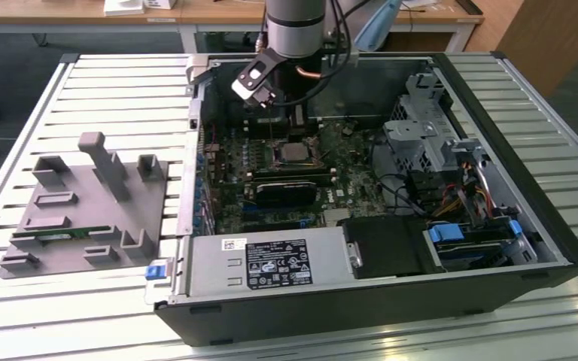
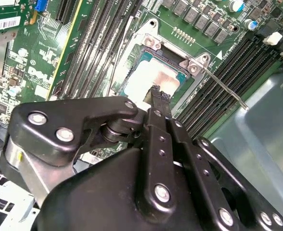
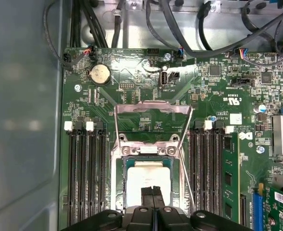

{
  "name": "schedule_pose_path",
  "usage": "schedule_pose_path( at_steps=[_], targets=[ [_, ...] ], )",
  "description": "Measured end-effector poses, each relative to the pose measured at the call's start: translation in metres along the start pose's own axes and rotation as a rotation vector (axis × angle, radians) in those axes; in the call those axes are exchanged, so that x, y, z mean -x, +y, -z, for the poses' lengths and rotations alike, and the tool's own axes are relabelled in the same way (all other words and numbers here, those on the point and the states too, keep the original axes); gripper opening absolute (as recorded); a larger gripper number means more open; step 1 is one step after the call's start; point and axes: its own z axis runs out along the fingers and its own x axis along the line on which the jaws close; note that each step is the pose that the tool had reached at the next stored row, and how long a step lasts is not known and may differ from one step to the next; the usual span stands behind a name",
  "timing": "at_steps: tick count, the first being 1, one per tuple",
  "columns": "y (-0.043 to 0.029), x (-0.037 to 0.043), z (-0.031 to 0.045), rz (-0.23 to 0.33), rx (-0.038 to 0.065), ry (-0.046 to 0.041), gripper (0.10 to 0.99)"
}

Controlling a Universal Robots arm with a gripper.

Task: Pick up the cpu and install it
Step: 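Place the cpu into insertion slot, then close the cpu cover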

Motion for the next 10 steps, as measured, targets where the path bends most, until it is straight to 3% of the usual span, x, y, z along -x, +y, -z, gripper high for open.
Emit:
schedule_pose_path(
  at_steps=[10],
  targets=[
    [0.0008,0.0004,0.0135,0.0,0.0,0.0001,0.106]
  ],
)
